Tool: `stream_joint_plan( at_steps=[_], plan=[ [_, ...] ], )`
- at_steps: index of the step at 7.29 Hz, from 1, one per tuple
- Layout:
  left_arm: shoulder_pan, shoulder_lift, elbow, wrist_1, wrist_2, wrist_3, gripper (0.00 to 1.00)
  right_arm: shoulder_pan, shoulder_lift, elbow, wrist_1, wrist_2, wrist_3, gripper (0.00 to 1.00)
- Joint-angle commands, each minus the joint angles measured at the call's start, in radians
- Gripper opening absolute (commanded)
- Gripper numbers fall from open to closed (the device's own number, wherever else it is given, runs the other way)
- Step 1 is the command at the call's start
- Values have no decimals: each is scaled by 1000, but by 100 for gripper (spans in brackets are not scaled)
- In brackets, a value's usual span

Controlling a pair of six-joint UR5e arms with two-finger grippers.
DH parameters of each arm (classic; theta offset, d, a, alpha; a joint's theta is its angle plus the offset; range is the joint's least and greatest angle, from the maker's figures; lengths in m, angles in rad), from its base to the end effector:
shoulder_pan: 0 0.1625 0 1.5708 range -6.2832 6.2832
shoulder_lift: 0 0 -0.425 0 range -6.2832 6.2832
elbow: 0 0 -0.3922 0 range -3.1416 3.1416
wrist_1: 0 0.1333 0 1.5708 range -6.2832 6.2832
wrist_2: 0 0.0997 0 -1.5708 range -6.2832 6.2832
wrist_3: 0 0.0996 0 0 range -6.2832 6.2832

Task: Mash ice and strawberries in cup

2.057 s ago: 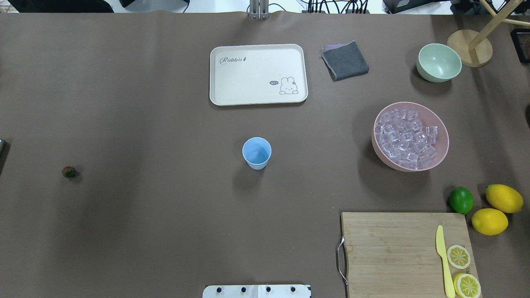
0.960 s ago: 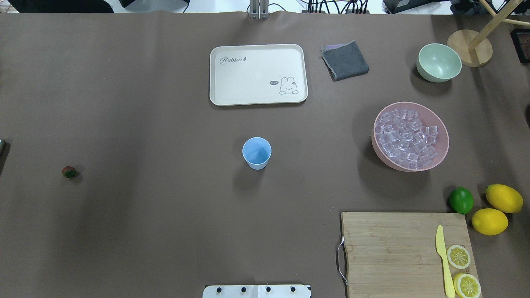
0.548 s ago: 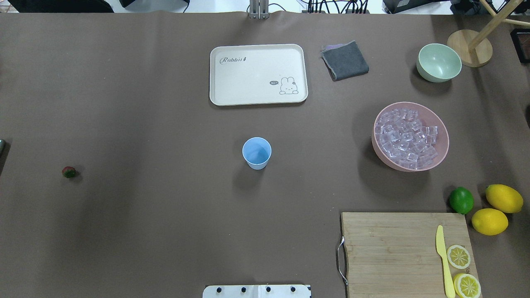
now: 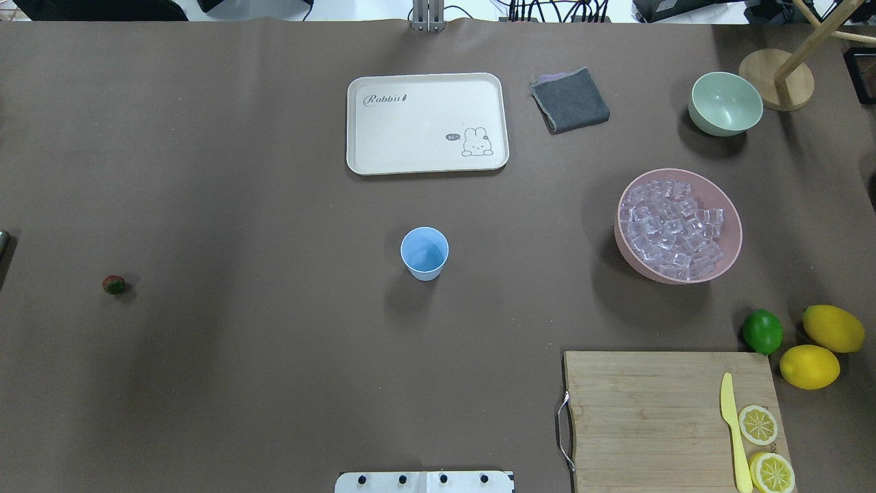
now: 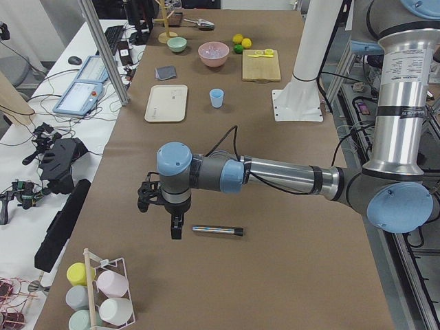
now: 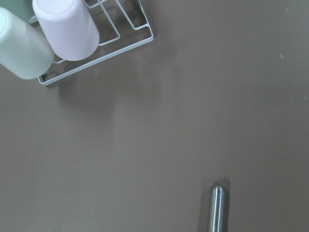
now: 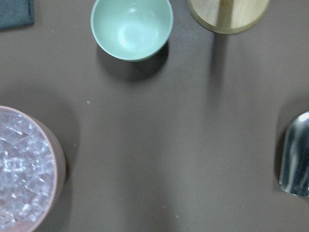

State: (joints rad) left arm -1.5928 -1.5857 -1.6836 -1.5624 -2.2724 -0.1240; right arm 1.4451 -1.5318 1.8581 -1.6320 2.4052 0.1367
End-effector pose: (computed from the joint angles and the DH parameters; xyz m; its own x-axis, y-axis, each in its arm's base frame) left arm -0.0801 -0.5017 0.6012 0.7567 -0.0632 -0.6507 0.1163 0.9925 0.0388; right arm -0.0039 -0.5053 0.4999 0.6525 -0.1437 0.7440 0.0324 0.9862 0.1621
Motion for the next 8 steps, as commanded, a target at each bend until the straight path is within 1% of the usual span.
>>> stream_joint_plan(
  at_steps=[1,2,3,4,5,6,8],
  plan=[
    [1,36,5,-71,-1,0,98,-153,22,1,201,-20,285,100],
    [2,30,7,-93,-1,-5,98,-222,34,4,269,-65,367,100],
    [2,23,-1,-90,1,-6,98,-279,70,3,299,-92,461,100],
    [4,23,1,-93,1,-5,98,-345,109,1,300,-133,540,100],
    [2,23,1,-94,1,-3,98,-407,114,3,304,-180,544,100],
    [2,23,1,-96,-1,-2,98,-464,120,1,332,-257,549,100],
    [2,21,-5,-96,-1,-2,98,-517,121,-16,357,-279,566,100]
  ],
)
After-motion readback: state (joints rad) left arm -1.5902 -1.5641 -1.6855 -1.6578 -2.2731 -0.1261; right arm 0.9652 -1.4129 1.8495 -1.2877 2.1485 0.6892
